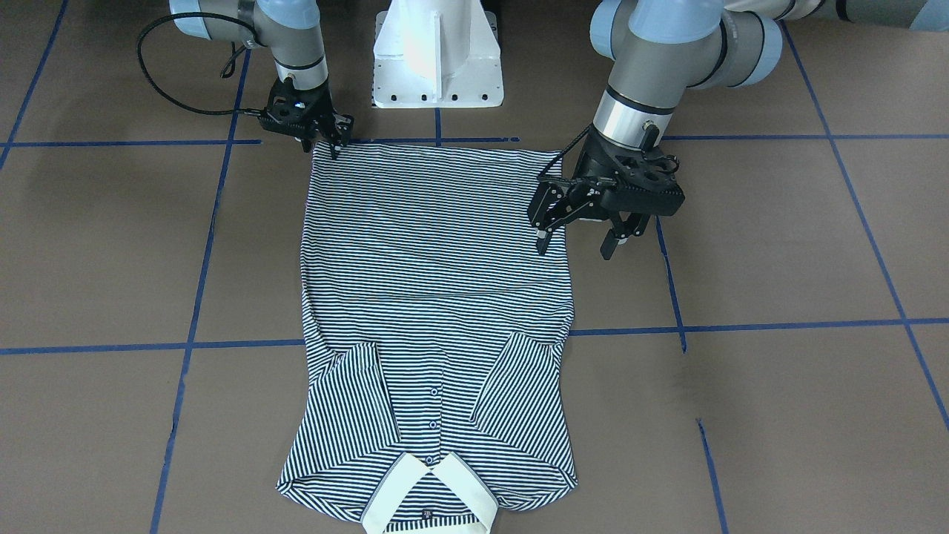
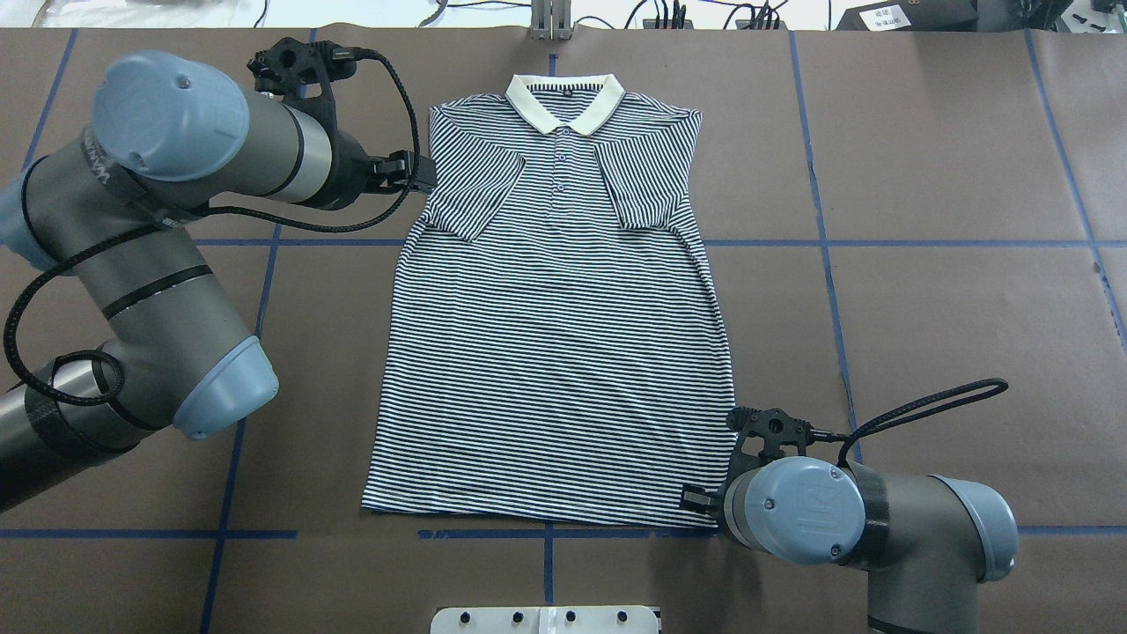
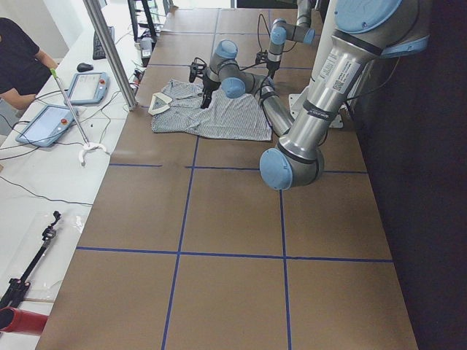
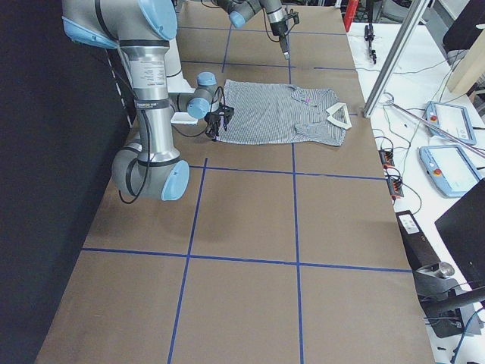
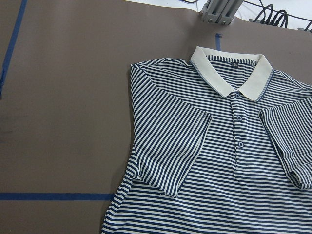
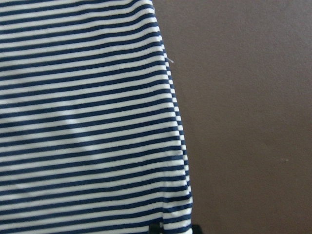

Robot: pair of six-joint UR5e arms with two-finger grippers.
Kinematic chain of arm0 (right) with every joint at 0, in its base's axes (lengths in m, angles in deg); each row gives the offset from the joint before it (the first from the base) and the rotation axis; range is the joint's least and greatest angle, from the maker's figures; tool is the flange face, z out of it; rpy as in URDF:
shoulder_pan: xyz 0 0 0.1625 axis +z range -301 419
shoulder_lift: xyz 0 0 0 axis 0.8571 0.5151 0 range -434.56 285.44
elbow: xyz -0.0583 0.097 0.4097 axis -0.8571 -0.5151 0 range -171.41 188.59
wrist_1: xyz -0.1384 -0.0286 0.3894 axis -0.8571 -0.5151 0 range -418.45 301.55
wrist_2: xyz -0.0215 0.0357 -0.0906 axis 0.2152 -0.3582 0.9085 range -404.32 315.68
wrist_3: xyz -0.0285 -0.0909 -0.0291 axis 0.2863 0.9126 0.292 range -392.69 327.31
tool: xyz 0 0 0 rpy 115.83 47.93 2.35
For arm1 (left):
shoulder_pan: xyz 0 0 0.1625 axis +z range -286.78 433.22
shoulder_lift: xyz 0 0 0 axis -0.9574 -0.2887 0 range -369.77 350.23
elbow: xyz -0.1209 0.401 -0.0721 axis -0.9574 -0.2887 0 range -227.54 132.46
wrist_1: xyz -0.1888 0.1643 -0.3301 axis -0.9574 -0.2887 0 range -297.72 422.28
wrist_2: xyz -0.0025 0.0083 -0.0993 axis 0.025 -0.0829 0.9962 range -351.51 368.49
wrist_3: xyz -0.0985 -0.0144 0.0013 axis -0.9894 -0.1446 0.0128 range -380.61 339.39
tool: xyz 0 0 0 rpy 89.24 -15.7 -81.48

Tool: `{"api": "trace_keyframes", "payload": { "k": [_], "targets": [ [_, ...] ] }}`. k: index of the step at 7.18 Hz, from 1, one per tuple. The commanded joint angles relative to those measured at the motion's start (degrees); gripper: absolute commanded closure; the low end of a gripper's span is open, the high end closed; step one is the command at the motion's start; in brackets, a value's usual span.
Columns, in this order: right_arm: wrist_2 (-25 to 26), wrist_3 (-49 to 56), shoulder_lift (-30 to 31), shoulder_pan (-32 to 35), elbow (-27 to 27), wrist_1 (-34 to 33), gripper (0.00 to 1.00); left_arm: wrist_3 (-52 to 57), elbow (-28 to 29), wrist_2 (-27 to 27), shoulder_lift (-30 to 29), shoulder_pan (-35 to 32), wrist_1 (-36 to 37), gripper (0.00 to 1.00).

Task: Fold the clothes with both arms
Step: 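Move both grippers down to the shirt hem nearest the robot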

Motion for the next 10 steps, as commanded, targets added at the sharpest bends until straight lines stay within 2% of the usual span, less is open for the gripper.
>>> {"api": "trace_keyframes", "payload": {
  "k": [1,4,5,6,8,10],
  "targets": [
    [-0.37,0.29,-0.09,0.09,0.84,0.15,1.00,0.00,0.06,-0.03,0.00,0.09,0.00,0.00],
    [0.33,-0.06,0.00,0.79,3.47,0.15,1.00,-0.52,-0.20,-0.03,0.44,0.09,0.00,0.00],
    [0.42,0.02,0.18,1.92,4.35,0.15,1.00,-4.44,-1.16,0.41,1.31,0.96,0.17,0.00],
    [0.51,0.03,0.18,2.72,5.67,0.15,1.00,-12.75,-2.47,-0.20,5.24,5.40,-0.08,0.00],
    [0.51,0.46,0.09,4.30,7.08,0.33,1.00,-27.88,-7.48,-8.95,12.10,17.17,0.87,0.00],
    [0.33,2.04,0.00,5.01,7.61,0.50,1.00,-37.05,-8.11,-13.80,14.06,25.27,8.30,0.00]
  ]
}}
